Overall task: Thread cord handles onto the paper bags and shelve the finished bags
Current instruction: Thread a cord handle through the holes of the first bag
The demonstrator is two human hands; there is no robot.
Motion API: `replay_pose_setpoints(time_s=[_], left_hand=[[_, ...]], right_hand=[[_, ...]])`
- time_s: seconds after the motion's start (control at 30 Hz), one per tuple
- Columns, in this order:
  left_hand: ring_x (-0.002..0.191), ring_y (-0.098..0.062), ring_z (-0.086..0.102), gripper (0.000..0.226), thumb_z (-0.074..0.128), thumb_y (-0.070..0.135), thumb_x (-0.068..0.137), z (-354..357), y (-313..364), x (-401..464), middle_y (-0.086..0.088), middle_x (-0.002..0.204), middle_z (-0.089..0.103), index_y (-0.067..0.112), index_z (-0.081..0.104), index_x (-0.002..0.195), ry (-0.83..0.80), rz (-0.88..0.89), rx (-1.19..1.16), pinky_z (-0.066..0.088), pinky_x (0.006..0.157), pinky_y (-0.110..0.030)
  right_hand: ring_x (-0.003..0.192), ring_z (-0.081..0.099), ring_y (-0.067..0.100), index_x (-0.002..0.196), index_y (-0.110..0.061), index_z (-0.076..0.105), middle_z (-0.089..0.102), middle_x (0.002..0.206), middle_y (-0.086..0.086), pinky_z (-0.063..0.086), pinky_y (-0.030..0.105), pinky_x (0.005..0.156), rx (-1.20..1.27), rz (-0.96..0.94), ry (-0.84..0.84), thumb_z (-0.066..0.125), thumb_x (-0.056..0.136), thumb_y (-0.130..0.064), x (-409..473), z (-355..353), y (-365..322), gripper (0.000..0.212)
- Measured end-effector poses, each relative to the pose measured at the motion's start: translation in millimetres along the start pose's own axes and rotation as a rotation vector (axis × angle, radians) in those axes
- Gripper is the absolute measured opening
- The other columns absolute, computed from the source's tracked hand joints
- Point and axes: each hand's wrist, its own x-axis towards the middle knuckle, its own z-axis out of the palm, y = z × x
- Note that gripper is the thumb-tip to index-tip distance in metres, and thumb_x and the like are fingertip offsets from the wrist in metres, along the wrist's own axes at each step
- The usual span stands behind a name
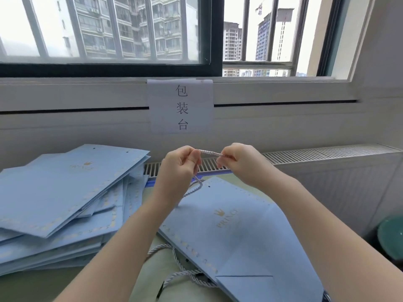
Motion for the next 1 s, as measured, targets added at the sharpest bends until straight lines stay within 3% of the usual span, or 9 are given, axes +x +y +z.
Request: replay_pose_setpoints(time_s=[0.13, 0.33, 0.43, 0.53, 0.63, 0.73, 0.83, 0.93, 1.0], left_hand=[[0.061, -0.002, 0.053, 0.041, 0.041, 0.020, 0.100, -1, 5, -1, 0.010, 0.062, 0.059, 0.013, 0.060, 0.064, -0.127, -0.137, -0.142, 0.042, 0.063, -0.014], [0.099, -0.022, 0.056, 0.026, 0.041, 0.014, 0.100, 12, -36, -10, -0.010, 0.109, 0.062, 0.006, 0.062, 0.114, -0.228, -0.340, 0.322, 0.041, 0.083, -0.029], [0.111, -0.022, 0.055, 0.027, 0.045, 0.014, 0.097, 15, -41, -14, -0.008, 0.119, 0.061, 0.010, 0.059, 0.121, -0.216, -0.336, 0.426, 0.040, 0.085, -0.026], [0.115, -0.022, 0.053, 0.028, 0.051, 0.021, 0.095, 18, -44, -16, -0.006, 0.125, 0.058, 0.013, 0.057, 0.121, -0.250, -0.355, 0.508, 0.041, 0.093, -0.032], [0.111, -0.026, 0.055, 0.027, 0.050, 0.026, 0.095, 14, -44, -16, -0.006, 0.118, 0.061, 0.015, 0.057, 0.118, -0.259, -0.418, 0.538, 0.044, 0.094, -0.038], [0.098, -0.024, 0.059, 0.017, 0.052, 0.024, 0.090, 10, -40, -14, -0.002, 0.099, 0.064, 0.019, 0.060, 0.103, -0.201, -0.474, 0.502, 0.048, 0.086, -0.036], [0.089, -0.022, 0.058, 0.008, 0.056, 0.014, 0.080, 5, -34, -9, 0.006, 0.080, 0.056, 0.021, 0.056, 0.082, -0.134, -0.516, 0.457, 0.049, 0.080, -0.036], [0.076, -0.027, 0.055, 0.011, 0.052, 0.001, 0.074, -1, -28, -4, -0.004, 0.073, 0.057, 0.009, 0.060, 0.076, -0.146, -0.558, 0.378, 0.046, 0.068, -0.035], [0.063, -0.025, 0.037, 0.013, 0.046, -0.004, 0.070, -3, -22, -3, -0.011, 0.064, 0.044, 0.005, 0.056, 0.068, -0.176, -0.561, 0.374, 0.031, 0.057, -0.033]], right_hand=[[0.063, 0.048, 0.021, 0.067, -0.018, 0.054, 0.048, 0.062, -0.005, 0.036, 0.031, 0.058, 0.031, 0.059, 0.065, 0.050, 0.095, -0.023, -2, 17, 7, 0.029], [0.057, 0.060, 0.015, 0.086, -0.010, 0.067, 0.061, 0.070, 0.005, 0.044, 0.022, 0.058, 0.463, 0.122, 0.095, 0.046, 0.094, 0.001, -2, 28, 12, 0.024], [0.053, 0.058, 0.015, 0.090, -0.006, 0.066, 0.060, 0.068, 0.008, 0.045, 0.021, 0.056, 0.584, 0.137, 0.081, 0.043, 0.093, 0.006, -2, 28, 11, 0.026], [0.067, 0.063, 0.015, 0.097, -0.003, 0.066, 0.063, 0.078, 0.008, 0.048, 0.015, 0.060, 0.587, 0.171, -0.054, 0.031, 0.083, 0.019, -6, 33, 5, 0.043], [0.076, 0.061, 0.016, 0.103, 0.004, 0.064, 0.064, 0.088, 0.010, 0.049, 0.016, 0.065, 0.690, 0.244, -0.186, 0.027, 0.082, 0.019, -7, 41, -2, 0.046], [0.072, 0.061, 0.017, 0.095, 0.000, 0.065, 0.065, 0.082, 0.007, 0.044, 0.026, 0.067, 0.831, 0.293, -0.138, 0.040, 0.096, -0.006, -7, 44, -9, 0.025], [0.053, 0.054, 0.009, 0.077, -0.013, 0.055, 0.059, 0.063, -0.001, 0.042, 0.023, 0.056, 0.568, 0.138, 0.063, 0.047, 0.097, -0.016, -11, 52, -8, 0.022], [0.050, 0.050, 0.007, 0.086, -0.016, 0.050, 0.059, 0.059, -0.002, 0.041, 0.021, 0.056, 0.474, 0.061, 0.101, 0.048, 0.095, -0.010, -13, 62, -7, 0.010], [0.055, 0.054, 0.009, 0.088, -0.016, 0.052, 0.064, 0.063, 0.002, 0.045, 0.023, 0.063, 0.452, 0.029, 0.110, 0.051, 0.093, -0.007, -13, 63, -8, 0.011]])
